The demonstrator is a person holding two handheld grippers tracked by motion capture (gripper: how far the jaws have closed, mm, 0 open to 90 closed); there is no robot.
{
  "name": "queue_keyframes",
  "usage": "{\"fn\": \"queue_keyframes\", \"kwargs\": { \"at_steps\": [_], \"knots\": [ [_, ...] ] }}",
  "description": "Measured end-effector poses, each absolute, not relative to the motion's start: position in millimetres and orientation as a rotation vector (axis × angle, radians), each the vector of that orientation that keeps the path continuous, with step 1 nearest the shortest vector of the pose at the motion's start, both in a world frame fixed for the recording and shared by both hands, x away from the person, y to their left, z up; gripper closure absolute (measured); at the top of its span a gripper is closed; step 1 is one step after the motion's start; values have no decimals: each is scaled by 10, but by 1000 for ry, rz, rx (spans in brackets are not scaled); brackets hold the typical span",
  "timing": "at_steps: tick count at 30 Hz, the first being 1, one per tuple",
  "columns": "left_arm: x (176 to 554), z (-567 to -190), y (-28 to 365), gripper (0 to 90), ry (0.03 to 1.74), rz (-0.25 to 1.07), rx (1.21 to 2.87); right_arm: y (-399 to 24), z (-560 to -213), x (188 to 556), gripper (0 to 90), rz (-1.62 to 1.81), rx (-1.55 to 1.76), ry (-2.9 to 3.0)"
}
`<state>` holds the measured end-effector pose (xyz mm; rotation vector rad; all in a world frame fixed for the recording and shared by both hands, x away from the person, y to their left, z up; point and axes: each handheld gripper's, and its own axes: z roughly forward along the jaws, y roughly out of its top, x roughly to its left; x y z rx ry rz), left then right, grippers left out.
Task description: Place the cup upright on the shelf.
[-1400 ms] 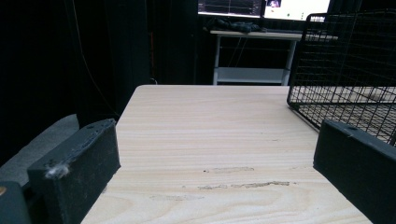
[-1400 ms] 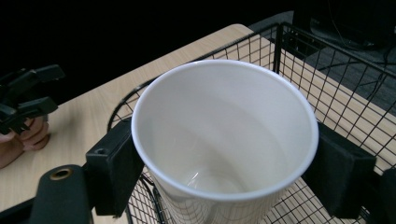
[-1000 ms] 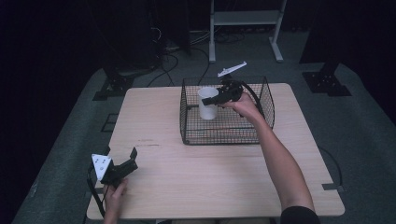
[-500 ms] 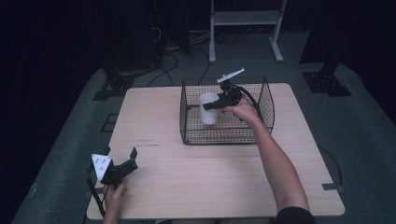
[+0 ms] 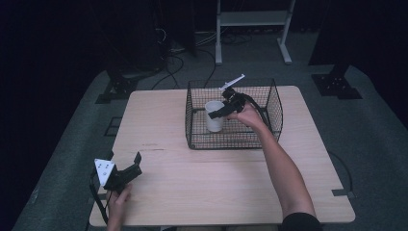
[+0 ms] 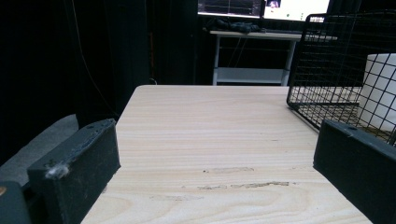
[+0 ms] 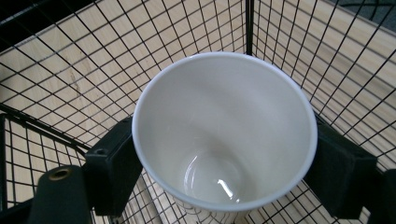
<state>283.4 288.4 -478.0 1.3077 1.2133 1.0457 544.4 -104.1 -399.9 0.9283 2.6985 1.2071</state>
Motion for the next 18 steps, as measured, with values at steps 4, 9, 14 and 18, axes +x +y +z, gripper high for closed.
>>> {"fn": "queue_keyframes", "kwargs": {
  "at_steps": [4,9,14,18],
  "knots": [
    [2834,-4780,2885,0,1214,1045,1307,-1031,-4007,5433,187,1196,916,2705],
    [2835,-4780,2883,0,1214,1046,1307,-1016,-3992,5412,173,1182,900,2720],
    [2834,-4780,2880,0,1214,1047,1308,-1017,-3988,5379,170,1186,888,2710],
    [2833,-4780,2878,0,1214,1048,1309,-1032,-3997,5367,170,1189,887,2712]
  ]
}}
